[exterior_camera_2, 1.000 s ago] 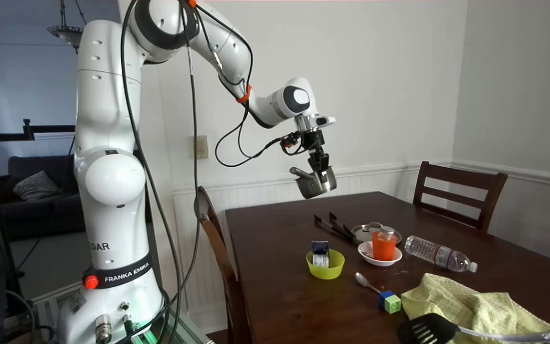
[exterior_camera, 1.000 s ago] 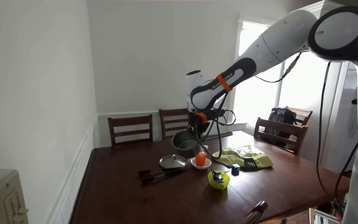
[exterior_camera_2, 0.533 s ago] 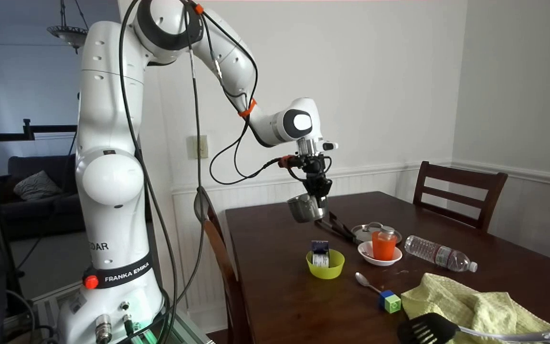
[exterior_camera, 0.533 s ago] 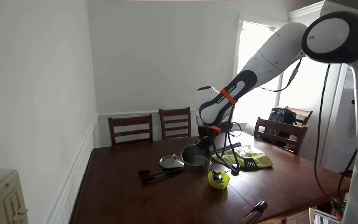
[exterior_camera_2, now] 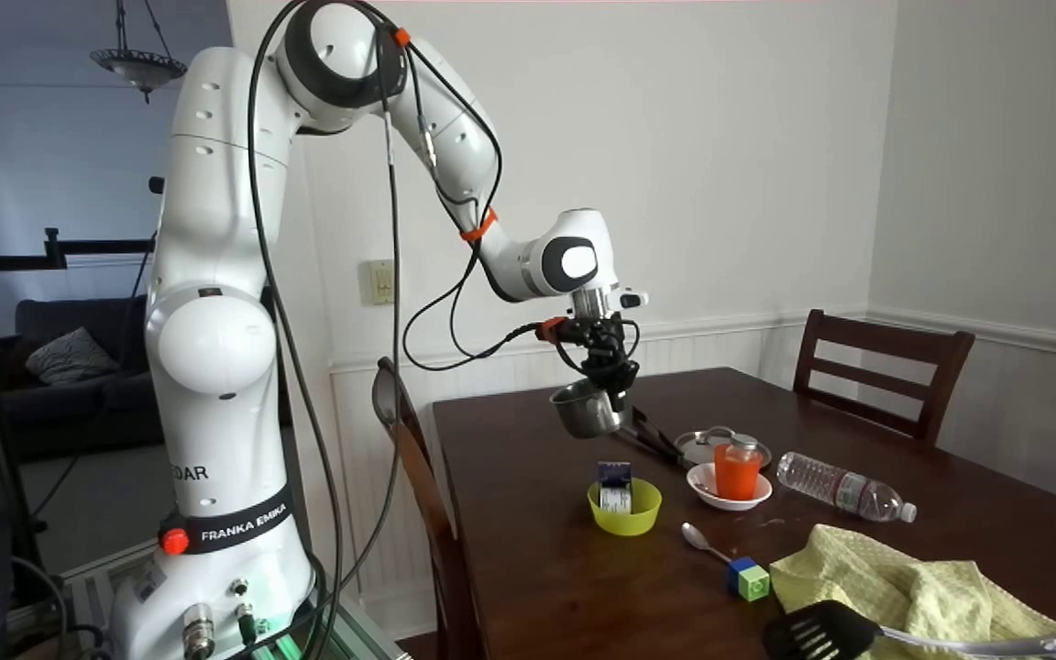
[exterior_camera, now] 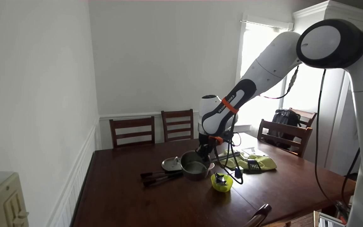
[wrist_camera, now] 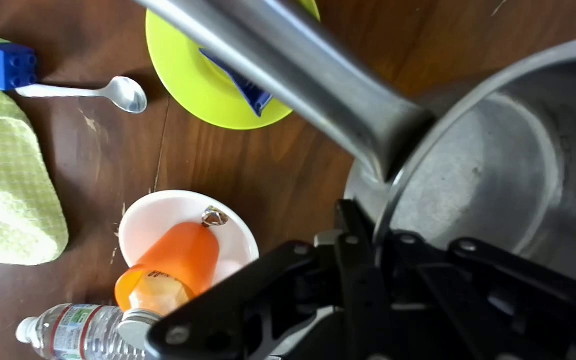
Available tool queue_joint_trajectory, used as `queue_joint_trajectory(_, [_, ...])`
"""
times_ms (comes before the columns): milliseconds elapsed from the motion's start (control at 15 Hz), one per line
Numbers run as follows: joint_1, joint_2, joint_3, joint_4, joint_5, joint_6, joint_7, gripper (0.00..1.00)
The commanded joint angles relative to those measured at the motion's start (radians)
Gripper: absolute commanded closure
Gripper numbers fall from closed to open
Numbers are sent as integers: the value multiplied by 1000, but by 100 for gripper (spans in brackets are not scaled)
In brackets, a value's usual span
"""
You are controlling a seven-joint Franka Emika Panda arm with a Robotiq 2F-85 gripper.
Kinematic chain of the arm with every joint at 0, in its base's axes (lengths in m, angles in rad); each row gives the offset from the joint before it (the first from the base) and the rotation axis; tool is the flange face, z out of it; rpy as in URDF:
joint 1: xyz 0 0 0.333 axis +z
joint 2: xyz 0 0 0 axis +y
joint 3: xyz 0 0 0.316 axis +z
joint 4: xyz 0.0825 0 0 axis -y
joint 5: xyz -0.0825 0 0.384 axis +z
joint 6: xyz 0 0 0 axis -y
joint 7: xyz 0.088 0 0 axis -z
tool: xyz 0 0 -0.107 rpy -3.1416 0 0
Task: Pour the content in the pot to the right of the table between the towel and the bowls
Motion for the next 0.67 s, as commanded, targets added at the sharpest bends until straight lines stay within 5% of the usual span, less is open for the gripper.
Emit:
queue_joint_trajectory(0, [-30,60,69,12,196,103,-172,99])
queue_joint_trajectory(267, [-111,162,209,77,466,108,-389,99])
queue_joint_trajectory(600, [-94,247,185,171,458,-32,-347,99])
